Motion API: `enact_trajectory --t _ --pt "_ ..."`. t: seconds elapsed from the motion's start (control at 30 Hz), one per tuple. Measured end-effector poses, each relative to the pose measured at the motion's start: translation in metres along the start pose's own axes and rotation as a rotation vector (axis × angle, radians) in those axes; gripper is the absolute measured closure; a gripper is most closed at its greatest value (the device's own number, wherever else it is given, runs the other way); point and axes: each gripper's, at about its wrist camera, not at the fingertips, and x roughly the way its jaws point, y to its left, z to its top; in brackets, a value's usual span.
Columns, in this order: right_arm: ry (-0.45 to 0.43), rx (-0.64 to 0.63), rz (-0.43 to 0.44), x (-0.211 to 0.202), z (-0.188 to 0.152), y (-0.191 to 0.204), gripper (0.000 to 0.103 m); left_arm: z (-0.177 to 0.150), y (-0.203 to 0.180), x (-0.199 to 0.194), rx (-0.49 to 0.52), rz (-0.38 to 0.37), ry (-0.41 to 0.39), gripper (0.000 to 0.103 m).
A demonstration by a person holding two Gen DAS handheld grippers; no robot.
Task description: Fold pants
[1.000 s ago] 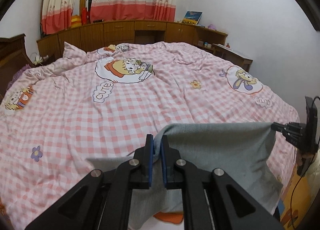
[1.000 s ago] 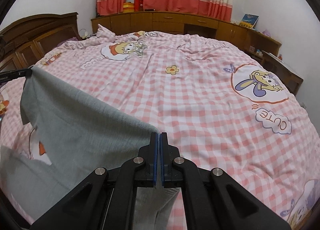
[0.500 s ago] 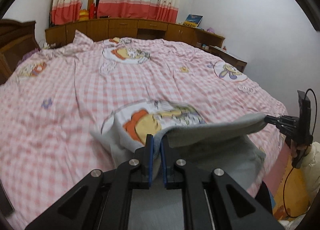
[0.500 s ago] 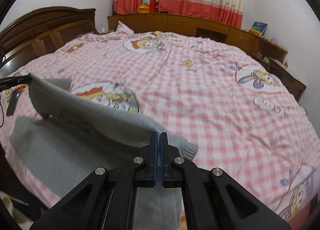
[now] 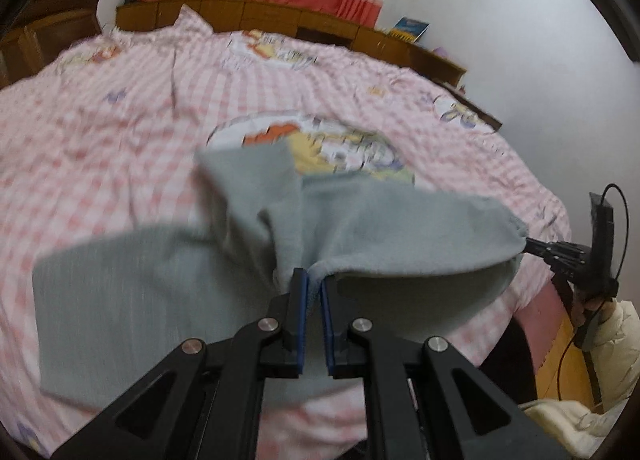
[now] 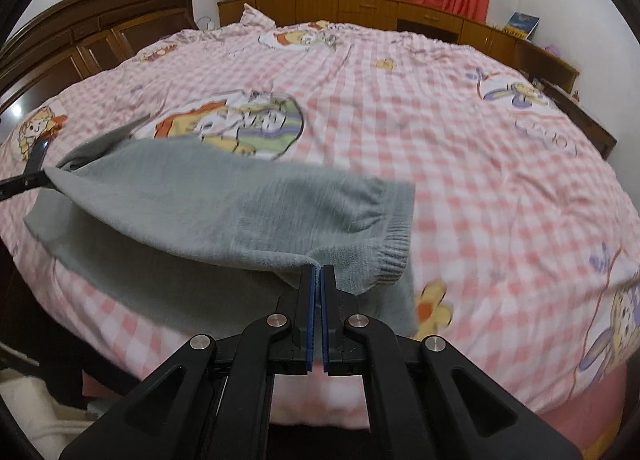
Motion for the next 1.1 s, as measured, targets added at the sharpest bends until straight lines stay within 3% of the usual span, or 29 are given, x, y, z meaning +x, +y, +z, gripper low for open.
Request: enact_trajectory --t 0.3,0.37,0.47,0.67,0.87,1.1 --pt "0.115 0.073 -0.031 0.024 -0.039 -0.001 0.098 -0.048 0.006 0.023 -0.021 0.040 0.074 0.096" --pt "0.133 0.116 -0.041 0.021 -0.045 -0.008 0.085 -0.051 0.006 0.027 -0.031 0.045 0.082 0.096" --pt "0.133 0.185 -0.034 0.010 -0.050 -0.022 0.077 -0.054 0.007 0.029 -0.039 0.041 0.078 0.096" --pt "0.111 0.407 0.054 -0.004 -0.048 -0.061 0.074 -0.056 0.011 0.031 -0.062 0.031 0.075 0.096" --pt "0.136 0.605 0.180 0.012 -0.036 -0.078 0.074 -0.055 0.010 0.031 -0.061 0.032 0.076 0.096" --pt "0.161 0.636 0.145 0.027 -0.022 -0.073 0.074 -0.054 0.010 0.031 -0.063 0.032 0.076 0.096"
